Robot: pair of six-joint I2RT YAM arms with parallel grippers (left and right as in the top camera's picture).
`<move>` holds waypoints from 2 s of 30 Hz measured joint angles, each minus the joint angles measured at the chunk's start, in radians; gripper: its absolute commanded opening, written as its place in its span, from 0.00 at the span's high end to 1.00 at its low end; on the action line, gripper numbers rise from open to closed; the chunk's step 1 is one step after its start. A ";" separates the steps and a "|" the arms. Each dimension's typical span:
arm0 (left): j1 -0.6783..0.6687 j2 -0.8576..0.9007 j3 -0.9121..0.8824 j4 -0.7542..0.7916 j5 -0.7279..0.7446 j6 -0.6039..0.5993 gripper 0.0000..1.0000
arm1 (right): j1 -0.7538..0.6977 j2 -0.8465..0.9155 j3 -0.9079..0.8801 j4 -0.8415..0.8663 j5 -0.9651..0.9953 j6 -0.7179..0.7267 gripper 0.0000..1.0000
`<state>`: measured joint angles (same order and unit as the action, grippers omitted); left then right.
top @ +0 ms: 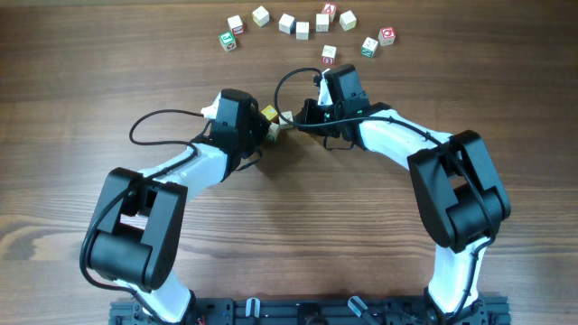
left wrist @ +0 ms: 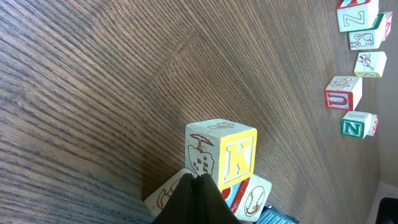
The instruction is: Form a circle
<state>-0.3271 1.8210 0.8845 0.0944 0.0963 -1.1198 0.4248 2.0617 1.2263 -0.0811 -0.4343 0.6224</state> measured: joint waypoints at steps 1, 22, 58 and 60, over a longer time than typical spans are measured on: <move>0.000 0.000 0.000 0.000 0.000 0.000 0.96 | 0.000 0.000 0.000 0.000 -0.004 0.000 0.96; 0.024 -0.003 0.000 0.000 -0.002 0.026 0.96 | 0.000 0.000 0.000 -0.008 0.025 0.000 0.95; 0.094 0.135 0.060 0.332 -0.005 0.202 0.96 | -0.023 0.000 0.000 0.015 0.069 -0.016 0.95; 0.095 0.135 0.060 0.332 0.020 0.202 0.96 | -0.023 0.000 0.000 0.015 0.067 -0.016 0.96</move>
<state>-0.2325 1.9564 0.9440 0.4263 0.1162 -0.9176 0.4023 2.0617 1.2263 -0.0662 -0.3672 0.6067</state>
